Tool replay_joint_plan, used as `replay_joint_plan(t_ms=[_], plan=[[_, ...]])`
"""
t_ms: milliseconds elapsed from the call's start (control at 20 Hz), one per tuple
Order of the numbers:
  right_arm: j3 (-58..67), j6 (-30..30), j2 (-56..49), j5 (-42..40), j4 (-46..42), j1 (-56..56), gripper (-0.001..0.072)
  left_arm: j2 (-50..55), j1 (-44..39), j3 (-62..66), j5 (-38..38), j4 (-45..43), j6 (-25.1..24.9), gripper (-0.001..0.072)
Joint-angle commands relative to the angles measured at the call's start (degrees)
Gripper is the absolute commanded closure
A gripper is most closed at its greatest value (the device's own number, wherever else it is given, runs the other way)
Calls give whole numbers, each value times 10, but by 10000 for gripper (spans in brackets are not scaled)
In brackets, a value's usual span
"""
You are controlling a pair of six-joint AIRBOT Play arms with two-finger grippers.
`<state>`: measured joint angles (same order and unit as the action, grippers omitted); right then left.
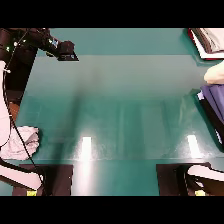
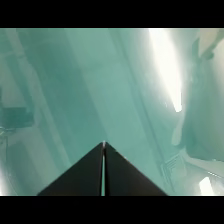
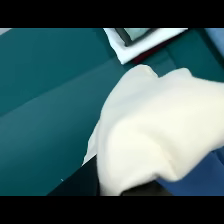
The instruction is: Fold the shirts.
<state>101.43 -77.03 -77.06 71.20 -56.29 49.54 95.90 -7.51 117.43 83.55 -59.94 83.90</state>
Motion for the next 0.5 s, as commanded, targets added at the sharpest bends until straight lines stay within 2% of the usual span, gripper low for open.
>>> replay_joint_plan(t_ms=[0, 100, 450], plan=[[0, -78, 20, 88, -141, 13, 688, 0, 0, 0, 0, 0, -4, 680], [-1, -114, 26, 133, -218, 13, 688, 0, 0, 0, 1, 0, -13, 680], [-1, -118, 25, 243, -354, 13, 681, 0, 0, -14, 11, 3, -18, 680]])
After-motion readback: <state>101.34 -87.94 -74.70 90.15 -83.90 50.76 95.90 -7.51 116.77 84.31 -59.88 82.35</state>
